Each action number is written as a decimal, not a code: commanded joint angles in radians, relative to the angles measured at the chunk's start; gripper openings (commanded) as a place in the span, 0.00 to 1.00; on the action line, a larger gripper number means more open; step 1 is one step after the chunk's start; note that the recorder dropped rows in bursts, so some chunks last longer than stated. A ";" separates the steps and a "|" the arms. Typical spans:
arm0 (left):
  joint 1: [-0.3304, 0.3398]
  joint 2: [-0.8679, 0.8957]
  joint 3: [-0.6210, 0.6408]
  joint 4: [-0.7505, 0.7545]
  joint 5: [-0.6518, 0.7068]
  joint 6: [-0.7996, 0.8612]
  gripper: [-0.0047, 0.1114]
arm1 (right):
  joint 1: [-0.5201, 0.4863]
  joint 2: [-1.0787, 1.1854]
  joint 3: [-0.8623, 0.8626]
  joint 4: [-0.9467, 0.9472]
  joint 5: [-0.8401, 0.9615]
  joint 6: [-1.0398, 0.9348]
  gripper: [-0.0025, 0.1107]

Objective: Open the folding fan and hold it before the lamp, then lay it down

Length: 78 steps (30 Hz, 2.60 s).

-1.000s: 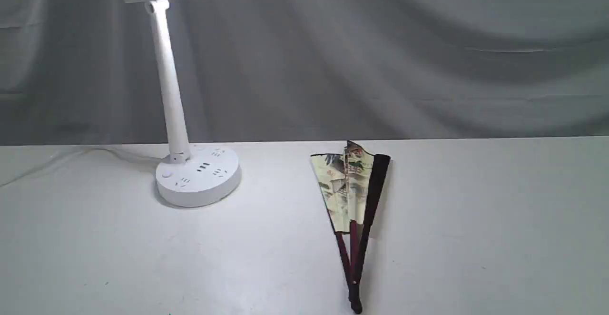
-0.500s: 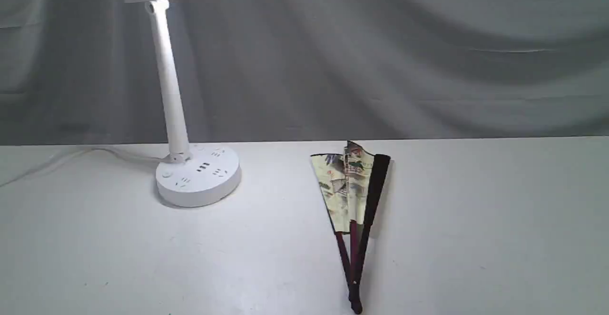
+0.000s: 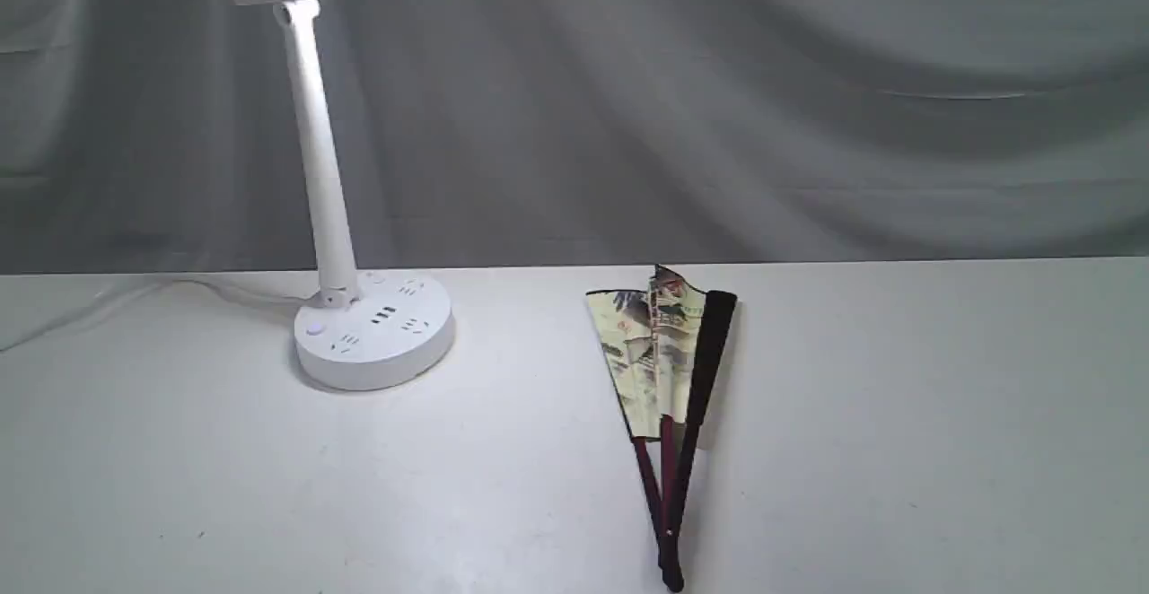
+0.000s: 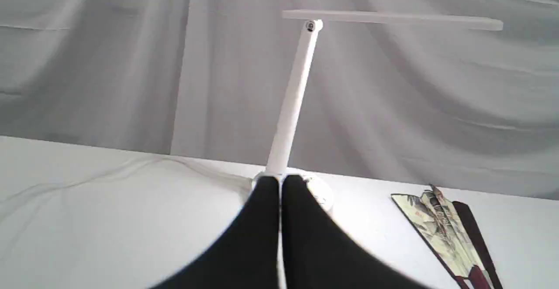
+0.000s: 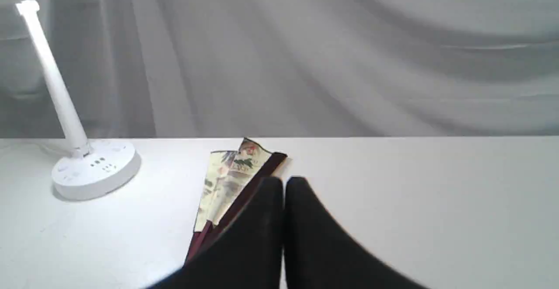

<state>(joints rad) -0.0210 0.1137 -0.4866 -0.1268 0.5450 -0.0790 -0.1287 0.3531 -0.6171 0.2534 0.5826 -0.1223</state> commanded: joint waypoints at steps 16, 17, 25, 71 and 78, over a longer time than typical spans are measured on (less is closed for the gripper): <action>-0.001 0.417 -0.040 0.012 -0.215 0.086 0.04 | 0.000 0.459 -0.059 -0.007 -0.204 -0.008 0.02; -0.001 0.439 -0.040 0.012 -0.228 0.086 0.04 | 0.000 0.477 -0.059 -0.007 -0.210 -0.008 0.02; -0.001 0.620 -0.053 0.005 -0.273 0.086 0.04 | 0.000 0.626 -0.059 -0.007 -0.294 -0.031 0.02; -0.130 1.369 -0.500 -0.023 -0.008 0.184 0.07 | 0.000 1.366 -0.473 0.674 0.057 -0.646 0.39; -0.144 1.445 -0.573 -0.036 0.066 0.192 0.07 | 0.000 1.440 -0.473 0.727 0.061 -0.665 0.47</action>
<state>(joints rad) -0.1494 1.5444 -1.0515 -0.1489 0.5970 0.0999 -0.1287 1.7835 -1.0798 0.9532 0.6365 -0.7716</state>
